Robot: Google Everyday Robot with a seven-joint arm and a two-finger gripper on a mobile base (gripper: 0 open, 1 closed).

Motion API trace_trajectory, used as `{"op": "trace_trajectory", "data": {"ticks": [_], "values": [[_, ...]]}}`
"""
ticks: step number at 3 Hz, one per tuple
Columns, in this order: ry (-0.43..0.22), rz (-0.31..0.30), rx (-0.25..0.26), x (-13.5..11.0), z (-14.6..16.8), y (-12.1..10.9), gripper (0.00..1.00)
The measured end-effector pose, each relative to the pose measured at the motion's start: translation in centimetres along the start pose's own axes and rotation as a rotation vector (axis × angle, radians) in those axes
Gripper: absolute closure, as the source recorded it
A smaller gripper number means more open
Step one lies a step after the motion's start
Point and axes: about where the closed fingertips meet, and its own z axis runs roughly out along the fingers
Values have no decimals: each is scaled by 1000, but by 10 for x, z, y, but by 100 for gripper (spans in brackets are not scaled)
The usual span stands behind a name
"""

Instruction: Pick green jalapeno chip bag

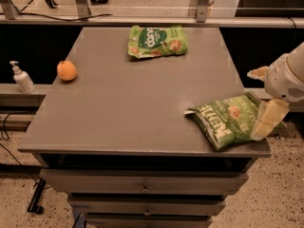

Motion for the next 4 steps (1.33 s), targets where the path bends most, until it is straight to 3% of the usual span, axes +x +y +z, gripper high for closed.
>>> {"op": "trace_trajectory", "data": {"ticks": [2, 4], "values": [[25, 19, -11, 3, 12, 1, 41], [8, 61, -10, -3, -10, -6, 87]]}}
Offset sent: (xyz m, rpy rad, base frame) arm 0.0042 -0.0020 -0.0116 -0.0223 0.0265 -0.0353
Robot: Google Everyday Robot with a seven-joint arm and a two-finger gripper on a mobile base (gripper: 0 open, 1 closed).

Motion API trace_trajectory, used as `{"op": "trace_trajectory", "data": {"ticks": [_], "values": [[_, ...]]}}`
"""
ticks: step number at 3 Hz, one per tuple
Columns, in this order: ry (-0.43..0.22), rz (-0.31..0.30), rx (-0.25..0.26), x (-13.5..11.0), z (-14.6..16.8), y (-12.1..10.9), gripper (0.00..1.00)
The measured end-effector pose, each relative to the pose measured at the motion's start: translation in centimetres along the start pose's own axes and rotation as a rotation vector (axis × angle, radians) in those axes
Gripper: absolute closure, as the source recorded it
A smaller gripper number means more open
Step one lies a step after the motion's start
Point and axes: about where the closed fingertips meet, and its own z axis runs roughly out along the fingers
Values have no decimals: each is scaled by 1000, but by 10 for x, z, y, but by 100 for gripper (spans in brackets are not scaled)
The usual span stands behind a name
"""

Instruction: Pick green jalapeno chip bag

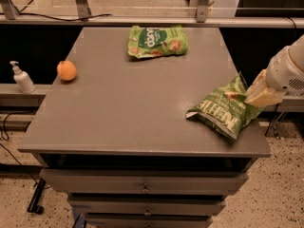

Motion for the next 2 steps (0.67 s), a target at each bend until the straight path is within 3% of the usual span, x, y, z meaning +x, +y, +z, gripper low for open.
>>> {"op": "trace_trajectory", "data": {"ticks": [1, 2], "values": [[-34, 31, -18, -14, -21, -5, 100], [-117, 56, -59, -35, -47, -6, 100]]}}
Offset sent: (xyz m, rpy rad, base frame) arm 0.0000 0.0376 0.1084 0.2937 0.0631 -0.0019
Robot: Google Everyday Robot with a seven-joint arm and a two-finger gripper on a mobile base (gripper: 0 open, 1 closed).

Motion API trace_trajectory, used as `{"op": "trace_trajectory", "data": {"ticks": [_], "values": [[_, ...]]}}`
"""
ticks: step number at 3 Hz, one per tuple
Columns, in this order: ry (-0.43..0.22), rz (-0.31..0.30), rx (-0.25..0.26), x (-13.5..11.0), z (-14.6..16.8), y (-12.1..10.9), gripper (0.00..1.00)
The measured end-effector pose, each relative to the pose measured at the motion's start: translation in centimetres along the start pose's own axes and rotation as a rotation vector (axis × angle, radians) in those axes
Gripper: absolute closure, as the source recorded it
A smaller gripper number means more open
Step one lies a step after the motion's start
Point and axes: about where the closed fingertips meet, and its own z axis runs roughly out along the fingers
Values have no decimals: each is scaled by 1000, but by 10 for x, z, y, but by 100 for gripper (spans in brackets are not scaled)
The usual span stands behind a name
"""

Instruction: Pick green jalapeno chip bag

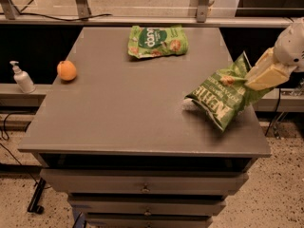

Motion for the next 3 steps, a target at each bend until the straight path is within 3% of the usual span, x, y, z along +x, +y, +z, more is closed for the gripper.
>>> {"op": "trace_trajectory", "data": {"ticks": [2, 3], "values": [[-269, 104, -125, -64, -46, 19, 100], [-294, 108, -125, -72, -47, 18, 100]]}}
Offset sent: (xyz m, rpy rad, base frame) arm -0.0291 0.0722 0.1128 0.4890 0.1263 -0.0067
